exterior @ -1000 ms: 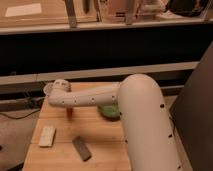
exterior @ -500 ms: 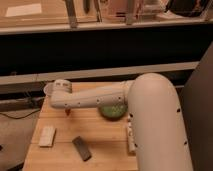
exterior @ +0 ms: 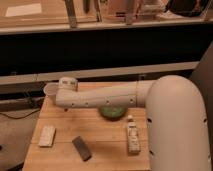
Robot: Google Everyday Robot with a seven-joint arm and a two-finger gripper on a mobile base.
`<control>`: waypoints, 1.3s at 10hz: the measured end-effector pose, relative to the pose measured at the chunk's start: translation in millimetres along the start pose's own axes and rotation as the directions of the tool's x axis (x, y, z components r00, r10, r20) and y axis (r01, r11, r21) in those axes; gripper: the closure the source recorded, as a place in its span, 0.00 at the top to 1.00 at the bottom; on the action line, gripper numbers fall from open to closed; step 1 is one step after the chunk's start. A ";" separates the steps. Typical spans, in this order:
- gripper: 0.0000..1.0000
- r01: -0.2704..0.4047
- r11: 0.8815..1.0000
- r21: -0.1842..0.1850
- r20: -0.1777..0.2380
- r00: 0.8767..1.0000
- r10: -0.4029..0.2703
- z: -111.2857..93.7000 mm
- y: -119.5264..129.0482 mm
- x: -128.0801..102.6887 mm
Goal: Place the pepper in the ceramic cup
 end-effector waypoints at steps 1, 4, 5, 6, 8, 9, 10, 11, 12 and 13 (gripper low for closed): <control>0.00 -0.008 1.000 0.029 0.001 1.000 0.008 -3.5 -2.7 2.6; 0.00 -0.022 0.991 0.135 0.007 1.000 0.021 -11.7 -14.0 9.5; 0.00 -0.024 0.985 0.173 0.007 1.000 0.023 -14.0 -16.0 12.9; 0.00 -0.022 0.978 0.209 0.006 1.000 0.021 -16.0 -19.7 16.1; 0.00 -0.001 0.960 0.279 -0.002 1.000 0.002 -20.1 -31.4 20.9; 0.00 0.015 0.949 0.316 -0.009 1.000 -0.012 -22.3 -37.9 24.3; 0.00 0.045 0.931 0.361 -0.028 0.999 -0.037 -24.9 -48.0 29.2; 0.00 0.069 0.920 0.385 -0.042 0.997 -0.057 -25.5 -57.0 31.0; 0.00 0.093 0.911 0.402 -0.058 0.995 -0.076 -25.8 -64.8 32.6; 0.00 0.139 0.891 0.432 -0.091 0.990 -0.110 -25.3 -77.2 39.7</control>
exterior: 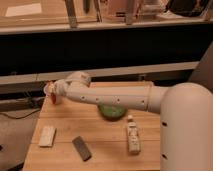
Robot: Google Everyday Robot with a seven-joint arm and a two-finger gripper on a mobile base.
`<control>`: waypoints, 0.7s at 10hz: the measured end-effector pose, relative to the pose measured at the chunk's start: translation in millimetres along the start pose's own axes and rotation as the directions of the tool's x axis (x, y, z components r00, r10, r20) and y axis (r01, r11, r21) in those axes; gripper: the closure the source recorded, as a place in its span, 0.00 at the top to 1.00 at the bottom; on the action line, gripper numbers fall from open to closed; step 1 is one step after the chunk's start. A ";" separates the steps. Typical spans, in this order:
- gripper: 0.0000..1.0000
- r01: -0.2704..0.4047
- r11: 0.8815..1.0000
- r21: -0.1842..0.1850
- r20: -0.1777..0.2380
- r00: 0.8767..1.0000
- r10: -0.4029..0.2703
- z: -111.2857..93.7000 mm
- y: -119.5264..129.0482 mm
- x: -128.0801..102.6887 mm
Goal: Place the pepper in the ceramic cup
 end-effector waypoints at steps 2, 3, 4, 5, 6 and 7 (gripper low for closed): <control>0.00 0.042 0.998 0.043 -0.017 0.999 -0.041 5.8 -6.0 11.2; 0.00 0.063 0.996 0.066 -0.025 0.998 -0.062 8.8 -8.4 17.0; 0.00 0.092 0.991 0.095 -0.036 0.995 -0.089 12.1 -10.9 24.4; 0.00 0.112 0.987 0.112 -0.043 0.993 -0.108 13.7 -12.4 28.6; 0.00 0.141 0.981 0.132 -0.053 0.989 -0.135 15.7 -14.5 33.7; 0.00 0.180 0.971 0.155 -0.062 0.983 -0.173 17.2 -16.0 37.4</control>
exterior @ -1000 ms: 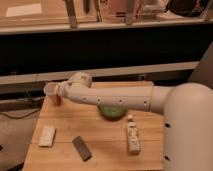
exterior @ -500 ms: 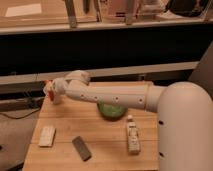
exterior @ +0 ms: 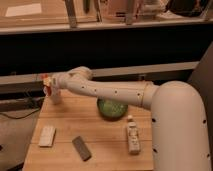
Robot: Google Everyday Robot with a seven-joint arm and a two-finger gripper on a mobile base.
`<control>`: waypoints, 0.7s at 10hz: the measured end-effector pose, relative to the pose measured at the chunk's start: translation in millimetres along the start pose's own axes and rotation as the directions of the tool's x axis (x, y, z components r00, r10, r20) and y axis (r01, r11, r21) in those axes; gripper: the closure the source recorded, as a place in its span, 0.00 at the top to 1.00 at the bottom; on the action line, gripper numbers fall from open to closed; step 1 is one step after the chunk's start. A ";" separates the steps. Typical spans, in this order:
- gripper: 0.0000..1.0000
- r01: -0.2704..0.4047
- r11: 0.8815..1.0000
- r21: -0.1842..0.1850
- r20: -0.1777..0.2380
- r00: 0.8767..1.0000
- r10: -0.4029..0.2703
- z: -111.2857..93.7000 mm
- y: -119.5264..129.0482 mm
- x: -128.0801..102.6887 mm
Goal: Place the pepper in the ceramic cup
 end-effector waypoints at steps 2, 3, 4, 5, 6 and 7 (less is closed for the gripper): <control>0.00 0.084 0.995 0.044 -0.006 0.996 -0.084 -0.6 1.2 7.0; 0.00 0.143 0.988 0.061 -0.012 0.990 -0.142 -1.7 2.6 10.3; 0.00 0.195 0.978 0.077 -0.015 0.981 -0.194 -1.0 1.5 11.5; 0.00 0.226 0.970 0.090 -0.013 0.974 -0.226 0.5 0.4 10.2; 0.00 0.258 0.960 0.108 -0.011 0.966 -0.259 1.9 -0.1 8.4; 0.00 0.294 0.947 0.131 -0.003 0.955 -0.296 4.3 1.5 4.5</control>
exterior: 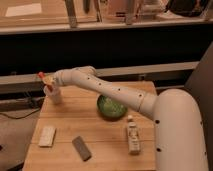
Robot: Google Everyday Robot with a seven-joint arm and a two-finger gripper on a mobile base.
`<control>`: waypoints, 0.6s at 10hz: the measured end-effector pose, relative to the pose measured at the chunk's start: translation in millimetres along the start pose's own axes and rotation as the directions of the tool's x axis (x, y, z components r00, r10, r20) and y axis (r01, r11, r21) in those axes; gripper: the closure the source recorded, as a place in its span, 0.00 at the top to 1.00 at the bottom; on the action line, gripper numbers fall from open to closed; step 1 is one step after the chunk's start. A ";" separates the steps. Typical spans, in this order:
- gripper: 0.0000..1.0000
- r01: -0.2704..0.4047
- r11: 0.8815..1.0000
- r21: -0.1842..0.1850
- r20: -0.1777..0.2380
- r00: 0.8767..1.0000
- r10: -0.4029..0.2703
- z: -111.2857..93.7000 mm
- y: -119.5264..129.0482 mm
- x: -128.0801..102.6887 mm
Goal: Place the pepper in the ceramic cup
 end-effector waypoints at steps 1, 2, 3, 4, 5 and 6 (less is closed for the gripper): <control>0.00 0.025 1.000 0.016 0.007 1.000 -0.025 1.3 0.8 -2.0; 0.00 0.045 0.999 0.030 0.014 0.999 -0.046 3.5 0.6 -3.6; 0.00 0.066 0.997 0.048 0.019 0.998 -0.067 6.7 -0.1 -3.5; 0.00 0.079 0.995 0.062 0.021 0.997 -0.081 9.8 -0.9 -2.7; 0.00 0.089 0.993 0.075 0.019 0.996 -0.091 12.6 -1.4 -1.1; 0.00 0.099 0.992 0.085 0.017 0.995 -0.100 14.8 -0.5 1.1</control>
